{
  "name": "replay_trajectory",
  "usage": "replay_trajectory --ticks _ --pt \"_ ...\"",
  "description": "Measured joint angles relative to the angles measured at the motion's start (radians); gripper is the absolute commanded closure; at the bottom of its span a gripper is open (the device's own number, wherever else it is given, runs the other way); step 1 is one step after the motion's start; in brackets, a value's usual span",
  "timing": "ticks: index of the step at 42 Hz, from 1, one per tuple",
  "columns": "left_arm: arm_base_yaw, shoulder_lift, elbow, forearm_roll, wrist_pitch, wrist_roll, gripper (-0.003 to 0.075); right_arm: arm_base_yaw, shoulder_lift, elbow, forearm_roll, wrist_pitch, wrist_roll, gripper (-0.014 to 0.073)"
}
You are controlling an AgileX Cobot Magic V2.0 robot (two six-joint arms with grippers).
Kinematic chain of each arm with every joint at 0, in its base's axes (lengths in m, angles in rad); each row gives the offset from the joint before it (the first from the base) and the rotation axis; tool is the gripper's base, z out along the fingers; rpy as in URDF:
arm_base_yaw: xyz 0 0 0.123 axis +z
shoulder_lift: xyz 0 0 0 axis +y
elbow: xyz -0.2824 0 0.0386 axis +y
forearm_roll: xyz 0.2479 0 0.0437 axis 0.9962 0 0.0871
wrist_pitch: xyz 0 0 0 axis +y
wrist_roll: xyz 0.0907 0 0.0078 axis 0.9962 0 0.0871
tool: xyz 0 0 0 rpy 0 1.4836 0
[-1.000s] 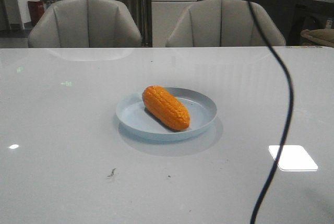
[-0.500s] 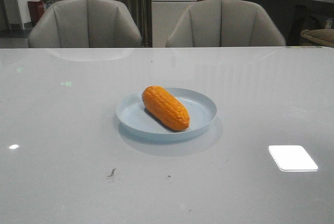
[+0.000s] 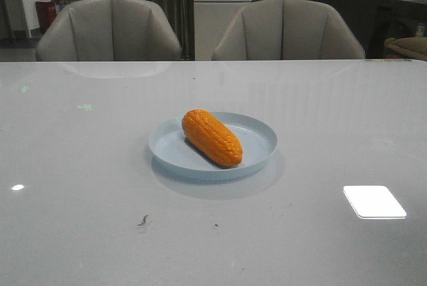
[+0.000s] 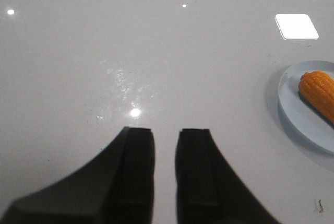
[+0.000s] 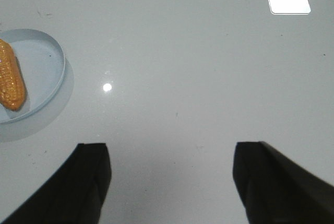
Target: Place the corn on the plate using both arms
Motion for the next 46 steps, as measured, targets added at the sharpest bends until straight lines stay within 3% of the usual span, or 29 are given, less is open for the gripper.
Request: replay_trajectory --ticks 30,37,46 --pt "-0.002 -0.036 0.01 -0.006 -0.006 0.0 0.0631 0.0 0.0 0.0 0.0 0.0 0.0 0.0001" --pt "-0.002 -0.199 0.127 -0.006 -0.167 0.0 0.0631 0.0 0.0 0.0 0.0 0.002 -0.001 0.0001" --pt "-0.004 -0.493 0.404 0.03 -0.376 0.0 0.0631 0.0 -0.001 0.0 0.0 0.002 -0.001 0.0001"
